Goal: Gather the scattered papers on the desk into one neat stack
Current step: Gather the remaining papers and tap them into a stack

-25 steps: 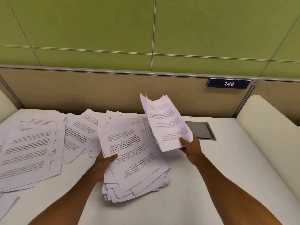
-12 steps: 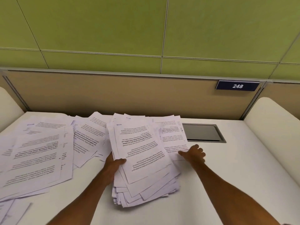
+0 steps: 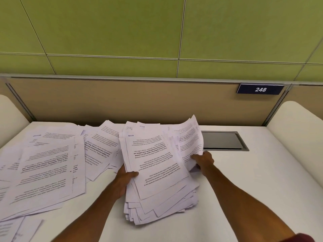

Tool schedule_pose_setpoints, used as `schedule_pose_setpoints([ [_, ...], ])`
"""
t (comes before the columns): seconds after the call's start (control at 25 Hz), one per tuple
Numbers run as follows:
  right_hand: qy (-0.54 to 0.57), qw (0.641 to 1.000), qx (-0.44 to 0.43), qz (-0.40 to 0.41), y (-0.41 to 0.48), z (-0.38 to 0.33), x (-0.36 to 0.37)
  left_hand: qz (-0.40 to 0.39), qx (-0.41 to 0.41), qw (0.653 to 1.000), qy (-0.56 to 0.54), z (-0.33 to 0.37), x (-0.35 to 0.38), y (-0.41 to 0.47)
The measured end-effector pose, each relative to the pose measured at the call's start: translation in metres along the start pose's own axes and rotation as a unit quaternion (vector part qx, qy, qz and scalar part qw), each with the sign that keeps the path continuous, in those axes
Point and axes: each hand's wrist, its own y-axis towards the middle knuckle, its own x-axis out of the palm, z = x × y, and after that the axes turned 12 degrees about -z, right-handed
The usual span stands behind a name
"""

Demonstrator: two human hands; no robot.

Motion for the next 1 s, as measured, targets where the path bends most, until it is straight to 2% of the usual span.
schedule_pose_setpoints([
  [0.16,0.052,0.996,-0.061,0.038,-0.009,0.003,-0.017,-0.001,0.028,1.0,0.005,0.0,-0.004,-0.004],
  [0.36,0.14,0.985,-0.034,0.092,-0.014,0.01,-0.061,0.014,0.028,1.0,-0.003,0.004,0.0,-0.013],
  [0.48,0.258,0.952,-0.098,0.133,-0.022,0.014,-0.066,0.014,0.023,1.0,-0.005,0.01,0.004,-0.018],
  [0.56,0.326,0.922,-0.174,0.118,-0.029,0.014,-0.067,0.013,0.016,1.0,-0.012,0.012,0.006,-0.022],
  [0.64,0.35,0.909,-0.226,0.031,-0.035,0.014,-0.065,0.001,0.005,1.0,-0.018,0.01,0.009,-0.023],
  [0.76,0.246,0.937,-0.233,-0.088,-0.049,0.022,-0.043,-0.018,-0.021,0.998,-0.052,0.006,0.021,-0.026],
  [0.88,0.095,0.961,-0.207,-0.157,-0.06,0.039,-0.009,-0.033,-0.058,0.988,-0.138,0.008,0.037,-0.031],
  [1.0,-0.093,0.959,-0.153,-0.218,-0.063,0.046,0.013,-0.044,-0.042,0.988,-0.143,0.007,0.045,-0.027],
])
